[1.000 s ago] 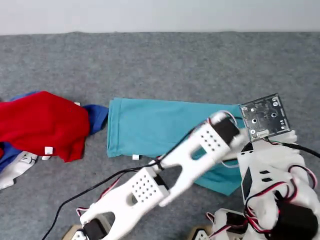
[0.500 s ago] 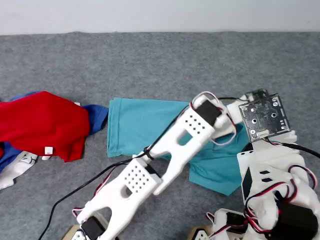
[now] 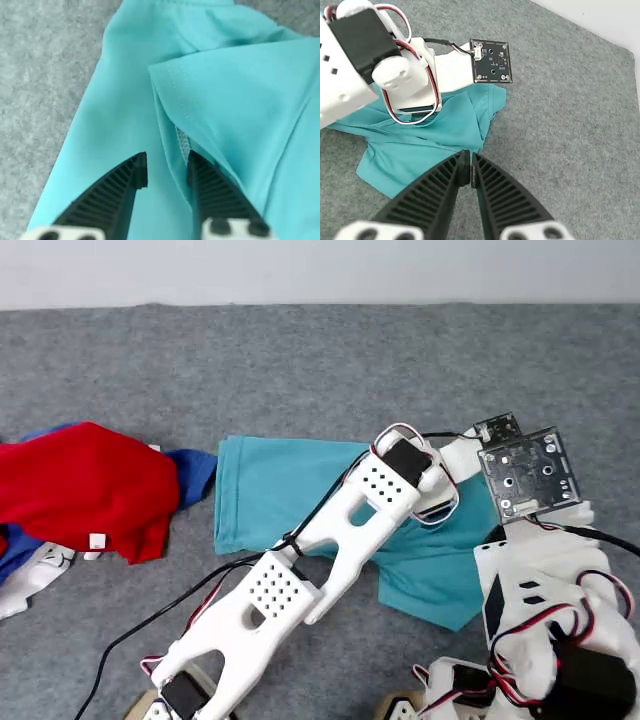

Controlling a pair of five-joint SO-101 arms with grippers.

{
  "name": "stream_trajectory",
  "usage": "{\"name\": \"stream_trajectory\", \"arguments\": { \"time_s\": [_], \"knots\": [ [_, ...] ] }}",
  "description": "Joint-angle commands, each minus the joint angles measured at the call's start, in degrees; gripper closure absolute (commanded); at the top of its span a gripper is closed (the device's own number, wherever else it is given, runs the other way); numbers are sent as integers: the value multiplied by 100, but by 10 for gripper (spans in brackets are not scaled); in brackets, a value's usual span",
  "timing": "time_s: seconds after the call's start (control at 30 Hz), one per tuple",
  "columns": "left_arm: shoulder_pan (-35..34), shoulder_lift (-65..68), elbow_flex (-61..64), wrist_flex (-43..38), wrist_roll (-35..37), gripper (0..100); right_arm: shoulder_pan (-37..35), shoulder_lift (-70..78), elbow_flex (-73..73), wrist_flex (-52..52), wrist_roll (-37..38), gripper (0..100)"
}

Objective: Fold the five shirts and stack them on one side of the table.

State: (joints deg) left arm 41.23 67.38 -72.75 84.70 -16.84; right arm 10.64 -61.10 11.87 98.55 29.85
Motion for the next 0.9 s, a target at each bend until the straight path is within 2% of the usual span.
{"name": "stream_trajectory", "arguments": {
  "time_s": [0.0, 0.13, 0.43, 0.6, 0.87],
  "knots": [
    [18, -615, -251, 325, 26, 855, -48, -4, -35, 31, -18, 976],
    [308, -914, -251, 835, 26, 855, -48, -4, -35, 13, -18, 976],
    [905, -1125, -215, 1292, 53, 856, -48, -4, -35, -31, 9, 976],
    [413, -695, -242, 1371, 18, 901, -57, -4, -35, -31, 18, 976],
    [-484, 53, -242, 1029, 9, 906, -57, -4, -35, 22, 18, 976]
  ]
}}
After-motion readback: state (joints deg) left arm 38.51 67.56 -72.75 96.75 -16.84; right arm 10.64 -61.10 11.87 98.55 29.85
